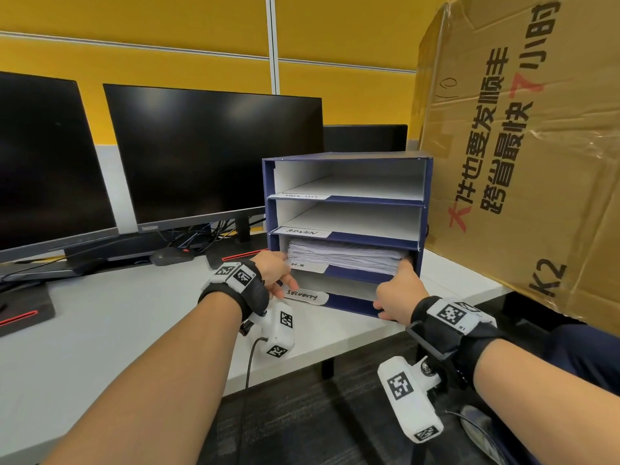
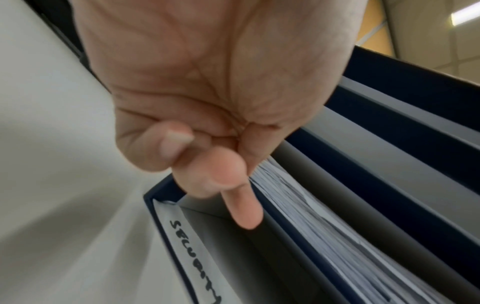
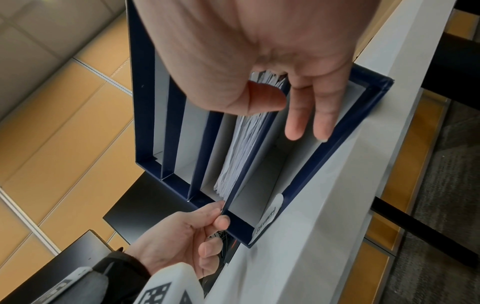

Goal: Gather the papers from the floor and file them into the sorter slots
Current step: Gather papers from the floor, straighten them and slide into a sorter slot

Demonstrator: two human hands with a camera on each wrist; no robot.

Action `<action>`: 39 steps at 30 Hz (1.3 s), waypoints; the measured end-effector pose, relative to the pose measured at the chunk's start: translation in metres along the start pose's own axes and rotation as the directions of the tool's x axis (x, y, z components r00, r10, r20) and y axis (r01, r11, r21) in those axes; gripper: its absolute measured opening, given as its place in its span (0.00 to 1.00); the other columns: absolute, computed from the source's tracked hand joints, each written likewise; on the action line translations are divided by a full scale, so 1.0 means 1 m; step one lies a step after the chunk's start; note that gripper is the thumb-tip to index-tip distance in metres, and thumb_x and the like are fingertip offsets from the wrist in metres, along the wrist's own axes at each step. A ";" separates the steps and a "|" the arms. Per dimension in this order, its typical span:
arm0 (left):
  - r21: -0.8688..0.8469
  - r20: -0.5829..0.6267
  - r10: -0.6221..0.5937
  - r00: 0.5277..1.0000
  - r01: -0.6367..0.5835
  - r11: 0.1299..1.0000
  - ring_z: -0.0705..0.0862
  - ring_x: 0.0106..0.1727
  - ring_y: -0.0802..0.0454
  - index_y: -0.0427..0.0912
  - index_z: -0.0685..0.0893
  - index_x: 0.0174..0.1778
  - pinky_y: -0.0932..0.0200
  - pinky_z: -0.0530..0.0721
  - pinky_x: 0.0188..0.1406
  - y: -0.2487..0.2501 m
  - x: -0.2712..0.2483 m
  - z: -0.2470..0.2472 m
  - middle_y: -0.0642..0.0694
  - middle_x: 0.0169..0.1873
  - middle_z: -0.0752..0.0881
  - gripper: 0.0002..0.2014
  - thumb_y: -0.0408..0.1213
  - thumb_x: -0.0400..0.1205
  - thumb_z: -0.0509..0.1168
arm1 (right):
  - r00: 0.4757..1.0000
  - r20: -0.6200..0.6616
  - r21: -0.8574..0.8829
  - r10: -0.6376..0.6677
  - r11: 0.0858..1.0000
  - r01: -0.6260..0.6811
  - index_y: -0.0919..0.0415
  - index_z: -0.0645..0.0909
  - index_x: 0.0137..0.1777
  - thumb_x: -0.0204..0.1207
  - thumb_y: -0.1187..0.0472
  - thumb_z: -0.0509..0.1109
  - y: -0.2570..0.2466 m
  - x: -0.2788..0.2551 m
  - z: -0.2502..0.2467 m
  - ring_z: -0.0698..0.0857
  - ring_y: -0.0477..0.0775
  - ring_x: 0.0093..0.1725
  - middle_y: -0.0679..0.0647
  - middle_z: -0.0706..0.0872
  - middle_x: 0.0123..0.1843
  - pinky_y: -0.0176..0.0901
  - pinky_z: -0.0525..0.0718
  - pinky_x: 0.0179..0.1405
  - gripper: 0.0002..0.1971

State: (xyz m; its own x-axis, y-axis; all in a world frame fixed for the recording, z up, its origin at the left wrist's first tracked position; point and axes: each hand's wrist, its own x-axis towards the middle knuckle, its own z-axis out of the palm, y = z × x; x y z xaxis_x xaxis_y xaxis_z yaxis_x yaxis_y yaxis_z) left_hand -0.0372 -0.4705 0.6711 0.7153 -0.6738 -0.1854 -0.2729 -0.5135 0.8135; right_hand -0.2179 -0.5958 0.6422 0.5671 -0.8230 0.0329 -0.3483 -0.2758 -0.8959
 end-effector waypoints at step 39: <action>0.626 -0.138 0.142 0.980 -0.025 0.779 0.82 0.66 0.39 0.48 0.74 0.77 0.46 0.83 0.65 0.007 -0.003 0.008 0.40 0.74 0.75 0.29 0.20 0.82 0.58 | 0.922 0.240 -0.797 -0.304 0.480 0.366 0.58 0.69 0.67 0.75 0.64 0.63 -0.006 -0.032 -0.013 0.85 0.60 0.54 0.55 0.81 0.60 0.50 0.83 0.52 0.20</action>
State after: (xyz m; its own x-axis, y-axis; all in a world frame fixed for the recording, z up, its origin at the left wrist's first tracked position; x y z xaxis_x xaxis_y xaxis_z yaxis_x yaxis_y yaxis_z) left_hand -0.0468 -0.4763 0.6735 0.7510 -0.6602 0.0101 -0.6333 -0.7160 0.2938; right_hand -0.2436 -0.5738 0.6526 0.8079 -0.5558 0.1961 -0.5549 -0.8294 -0.0649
